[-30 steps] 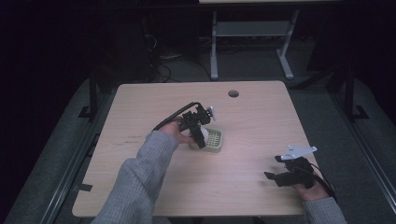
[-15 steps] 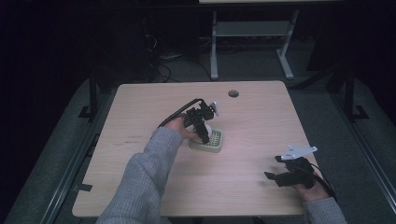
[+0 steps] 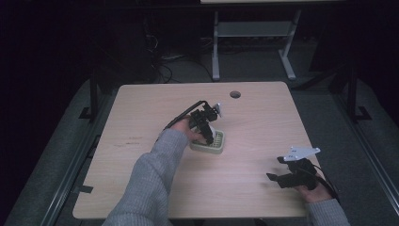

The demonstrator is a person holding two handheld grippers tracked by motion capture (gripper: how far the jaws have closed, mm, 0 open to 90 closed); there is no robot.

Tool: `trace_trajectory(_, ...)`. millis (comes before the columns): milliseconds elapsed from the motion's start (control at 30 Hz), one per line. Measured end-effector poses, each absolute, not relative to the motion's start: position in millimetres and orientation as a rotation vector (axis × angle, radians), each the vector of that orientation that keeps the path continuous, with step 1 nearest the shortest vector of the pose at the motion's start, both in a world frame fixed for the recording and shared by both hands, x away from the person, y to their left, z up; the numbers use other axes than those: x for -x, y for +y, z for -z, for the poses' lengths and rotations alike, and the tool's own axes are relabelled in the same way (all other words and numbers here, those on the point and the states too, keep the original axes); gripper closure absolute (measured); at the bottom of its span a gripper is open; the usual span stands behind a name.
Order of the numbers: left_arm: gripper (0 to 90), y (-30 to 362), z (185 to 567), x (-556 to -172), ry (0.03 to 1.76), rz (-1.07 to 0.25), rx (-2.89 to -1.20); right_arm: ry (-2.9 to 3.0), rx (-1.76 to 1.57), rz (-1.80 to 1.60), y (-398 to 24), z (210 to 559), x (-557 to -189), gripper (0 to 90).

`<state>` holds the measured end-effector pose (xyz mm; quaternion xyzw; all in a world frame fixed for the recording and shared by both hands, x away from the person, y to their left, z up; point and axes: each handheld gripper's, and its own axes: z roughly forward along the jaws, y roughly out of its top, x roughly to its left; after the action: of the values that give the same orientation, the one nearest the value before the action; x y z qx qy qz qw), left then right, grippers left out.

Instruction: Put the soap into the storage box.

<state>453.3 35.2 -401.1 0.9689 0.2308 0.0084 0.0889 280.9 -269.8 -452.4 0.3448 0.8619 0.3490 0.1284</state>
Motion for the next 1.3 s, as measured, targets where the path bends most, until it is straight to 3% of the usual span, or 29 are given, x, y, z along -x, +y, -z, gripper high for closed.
trace_trajectory(1300,23.4,33.5,419.5,-457.3,0.752,0.025,-2.881,2.512,-0.986,-1.009,-268.5,452.3,-280.7,22.2)
